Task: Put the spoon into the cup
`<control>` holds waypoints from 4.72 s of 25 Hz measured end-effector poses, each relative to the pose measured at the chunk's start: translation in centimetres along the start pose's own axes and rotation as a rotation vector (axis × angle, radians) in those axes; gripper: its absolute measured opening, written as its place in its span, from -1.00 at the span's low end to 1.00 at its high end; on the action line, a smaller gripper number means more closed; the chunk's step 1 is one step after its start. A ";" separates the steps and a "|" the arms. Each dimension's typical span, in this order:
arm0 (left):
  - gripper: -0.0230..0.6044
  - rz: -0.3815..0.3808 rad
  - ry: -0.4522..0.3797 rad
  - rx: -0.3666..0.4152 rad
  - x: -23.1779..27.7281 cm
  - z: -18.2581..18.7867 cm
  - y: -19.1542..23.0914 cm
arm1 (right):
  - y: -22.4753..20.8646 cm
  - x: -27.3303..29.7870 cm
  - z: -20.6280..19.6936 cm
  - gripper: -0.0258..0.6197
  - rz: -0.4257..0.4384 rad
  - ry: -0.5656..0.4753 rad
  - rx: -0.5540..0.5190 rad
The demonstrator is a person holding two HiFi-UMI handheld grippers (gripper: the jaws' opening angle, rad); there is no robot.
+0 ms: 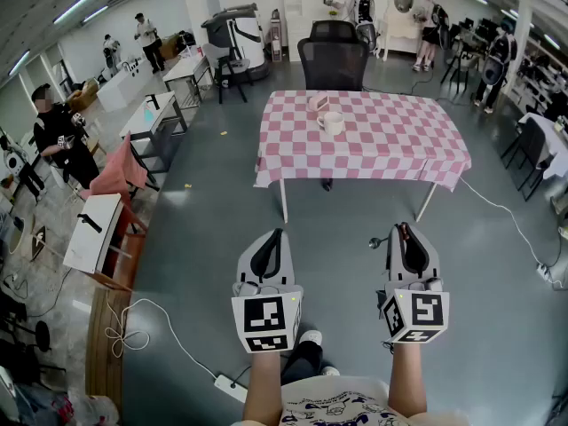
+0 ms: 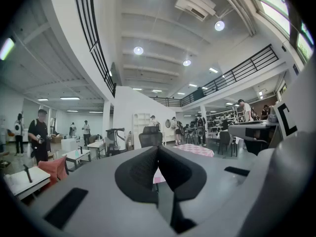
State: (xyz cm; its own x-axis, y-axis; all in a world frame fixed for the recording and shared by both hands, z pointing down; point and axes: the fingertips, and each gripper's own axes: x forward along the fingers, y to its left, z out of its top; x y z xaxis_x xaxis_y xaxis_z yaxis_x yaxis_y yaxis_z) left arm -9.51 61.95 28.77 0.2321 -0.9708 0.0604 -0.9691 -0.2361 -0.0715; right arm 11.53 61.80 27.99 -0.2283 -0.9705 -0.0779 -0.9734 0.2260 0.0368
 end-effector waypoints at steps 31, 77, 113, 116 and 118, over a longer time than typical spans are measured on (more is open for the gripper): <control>-0.88 -0.016 0.018 -0.003 9.5 -0.7 4.8 | 0.0 10.0 -2.0 -0.74 -0.012 0.015 0.037; -0.88 0.060 0.034 -0.004 50.4 2.3 10.3 | -15.4 50.2 -4.2 -0.74 0.033 -0.002 0.053; -0.88 0.081 0.077 0.002 79.1 1.3 16.2 | -22.3 79.1 -9.3 -0.74 0.097 0.029 0.098; -0.88 0.067 0.081 0.002 82.3 1.3 17.5 | -22.4 82.2 -9.8 -0.74 0.086 0.038 0.094; -0.88 0.055 0.086 0.001 84.5 1.2 18.4 | -22.5 84.2 -10.0 -0.74 0.077 0.045 0.090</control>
State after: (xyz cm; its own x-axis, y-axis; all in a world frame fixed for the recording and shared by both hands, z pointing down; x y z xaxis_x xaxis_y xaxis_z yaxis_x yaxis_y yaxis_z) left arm -7.59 -24.45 31.35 0.1706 -0.9751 0.1421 -0.9801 -0.1828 -0.0777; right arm 14.40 -25.84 30.60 -0.3036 -0.9522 -0.0330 -0.9511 0.3050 -0.0490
